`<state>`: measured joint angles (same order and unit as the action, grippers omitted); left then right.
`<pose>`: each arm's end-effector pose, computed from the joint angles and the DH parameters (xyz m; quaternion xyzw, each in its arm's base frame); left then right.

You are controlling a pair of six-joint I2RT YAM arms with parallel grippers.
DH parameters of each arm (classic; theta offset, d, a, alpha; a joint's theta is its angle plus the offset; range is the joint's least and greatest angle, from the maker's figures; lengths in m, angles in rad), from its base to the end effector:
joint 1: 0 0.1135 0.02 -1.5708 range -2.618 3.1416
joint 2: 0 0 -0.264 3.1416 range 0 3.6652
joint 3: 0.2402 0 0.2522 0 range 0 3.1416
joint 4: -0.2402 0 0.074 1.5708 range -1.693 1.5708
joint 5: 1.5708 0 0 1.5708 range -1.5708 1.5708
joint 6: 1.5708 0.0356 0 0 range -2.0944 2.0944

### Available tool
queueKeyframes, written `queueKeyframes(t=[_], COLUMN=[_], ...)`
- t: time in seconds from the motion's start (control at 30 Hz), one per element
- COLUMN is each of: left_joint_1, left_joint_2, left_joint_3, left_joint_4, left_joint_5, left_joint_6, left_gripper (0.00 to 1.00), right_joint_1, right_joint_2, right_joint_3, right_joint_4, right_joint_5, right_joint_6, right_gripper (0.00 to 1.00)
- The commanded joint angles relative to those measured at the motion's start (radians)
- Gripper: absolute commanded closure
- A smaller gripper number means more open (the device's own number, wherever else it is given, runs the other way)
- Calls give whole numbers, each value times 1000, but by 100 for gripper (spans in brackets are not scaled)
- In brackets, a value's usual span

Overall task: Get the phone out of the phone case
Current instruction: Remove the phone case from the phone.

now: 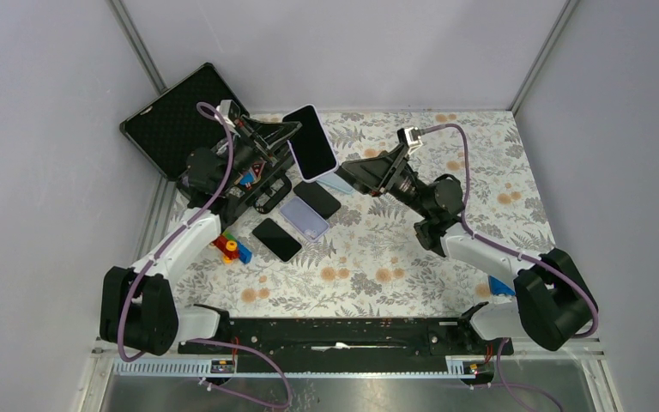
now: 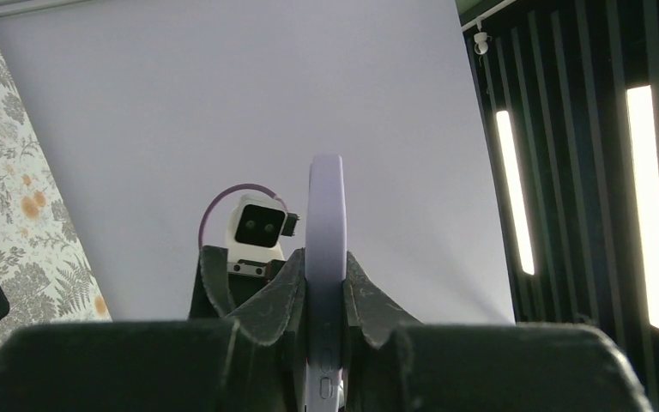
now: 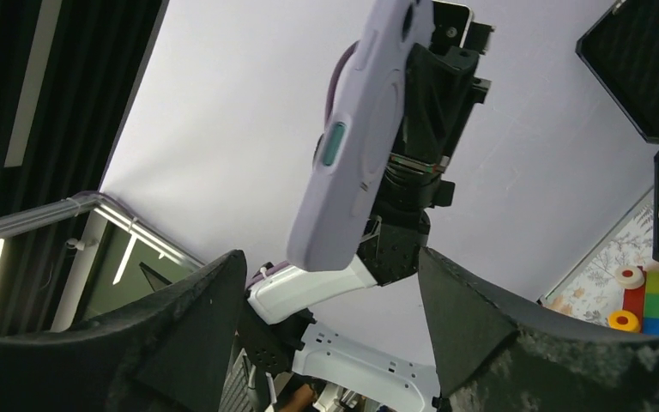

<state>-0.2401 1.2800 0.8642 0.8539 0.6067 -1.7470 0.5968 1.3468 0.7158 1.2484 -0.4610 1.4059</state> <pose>0.2731 -0.0878 0.3662 -0.1665 0.5459 -0.7623 0.3052 0.2234 0.1710 0.3361 -0.0108 0.4906 0.7850 0.3781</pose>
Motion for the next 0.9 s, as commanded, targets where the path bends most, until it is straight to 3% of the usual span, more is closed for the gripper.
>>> queueKeyframes(t=[0.0,0.4,0.57,0.87], left_joint_1=[4,4,4,4], left_joint_2=[-15,-2,24,75], left_joint_3=[-2,-37,-53,-95], left_joint_4=[91,126,198,183], left_joint_5=[-6,-11,-14,2], left_joint_6=[-3,-22,-89,-150], left_gripper=[100,100,100,100], right_joint_1=[17,28,28,27], right_joint_2=[-21,63,103,160], right_joint_3=[14,50,49,65], right_joint_4=[93,115,152,226], right_joint_5=[0,-9,-4,-5], right_joint_6=[-48,1,39,133], right_gripper=[22,49,67,99])
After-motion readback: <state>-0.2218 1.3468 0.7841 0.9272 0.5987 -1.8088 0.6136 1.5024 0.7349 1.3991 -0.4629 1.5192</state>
